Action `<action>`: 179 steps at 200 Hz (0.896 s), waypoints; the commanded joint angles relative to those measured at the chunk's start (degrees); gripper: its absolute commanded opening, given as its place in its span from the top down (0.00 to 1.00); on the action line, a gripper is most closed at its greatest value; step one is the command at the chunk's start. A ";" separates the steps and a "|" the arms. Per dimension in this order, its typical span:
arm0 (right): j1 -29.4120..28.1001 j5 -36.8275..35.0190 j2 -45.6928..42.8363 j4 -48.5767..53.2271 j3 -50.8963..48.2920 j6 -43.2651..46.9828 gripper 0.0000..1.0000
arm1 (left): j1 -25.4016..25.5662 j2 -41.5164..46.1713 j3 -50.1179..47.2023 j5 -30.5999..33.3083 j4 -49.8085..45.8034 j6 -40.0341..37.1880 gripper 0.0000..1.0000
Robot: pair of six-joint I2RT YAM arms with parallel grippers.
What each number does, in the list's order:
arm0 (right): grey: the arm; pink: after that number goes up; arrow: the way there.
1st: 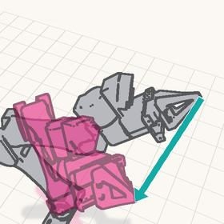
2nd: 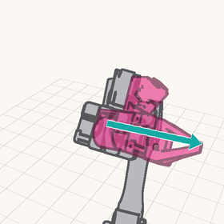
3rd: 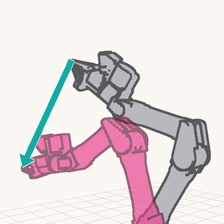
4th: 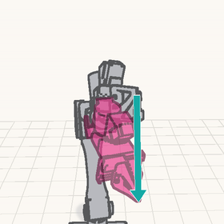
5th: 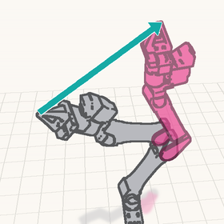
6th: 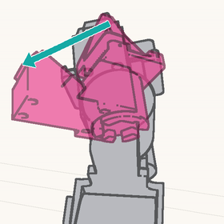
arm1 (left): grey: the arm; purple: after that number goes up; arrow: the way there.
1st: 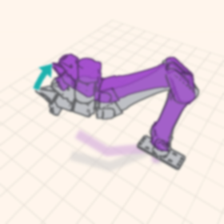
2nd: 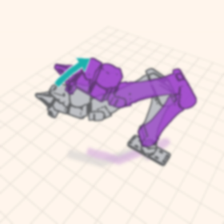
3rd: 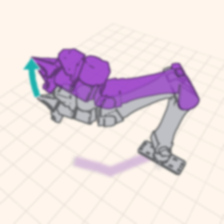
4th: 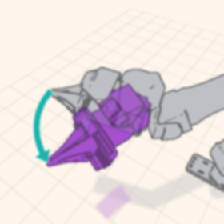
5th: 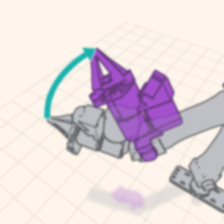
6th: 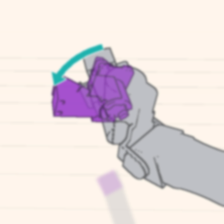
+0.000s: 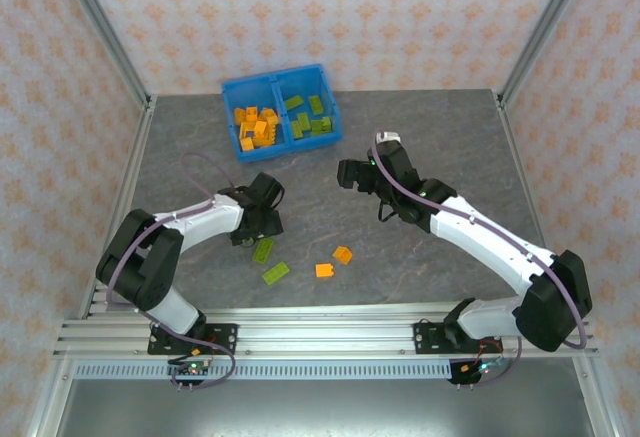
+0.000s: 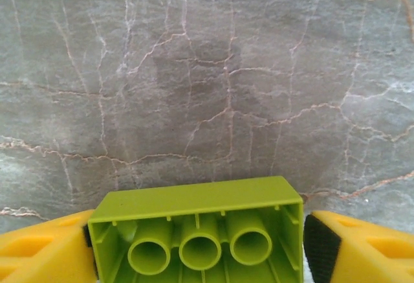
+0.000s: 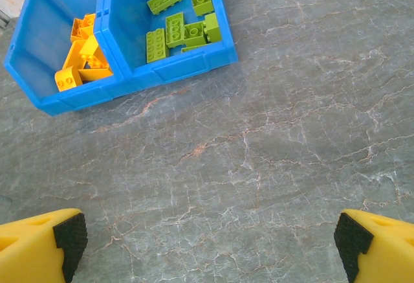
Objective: Sort the legos into containers by color
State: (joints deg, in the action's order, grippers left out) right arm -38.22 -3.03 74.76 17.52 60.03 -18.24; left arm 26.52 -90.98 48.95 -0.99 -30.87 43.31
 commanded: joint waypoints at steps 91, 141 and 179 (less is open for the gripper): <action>-0.19 -0.13 -1.44 -0.75 1.14 -0.66 0.01 | 3.52 8.40 11.46 7.68 -1.07 -3.06 0.49; -0.19 1.87 -1.28 -0.93 0.90 -1.63 0.01 | 3.14 -3.18 33.22 12.85 0.44 -13.15 0.51; -0.19 5.80 -4.29 -0.92 -1.15 -1.62 0.01 | 1.50 -16.85 49.42 13.36 3.51 -21.25 0.52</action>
State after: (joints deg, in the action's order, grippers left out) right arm -38.22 0.03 73.93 17.32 59.94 -19.00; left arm 29.52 -100.86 90.85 9.61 -28.88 29.41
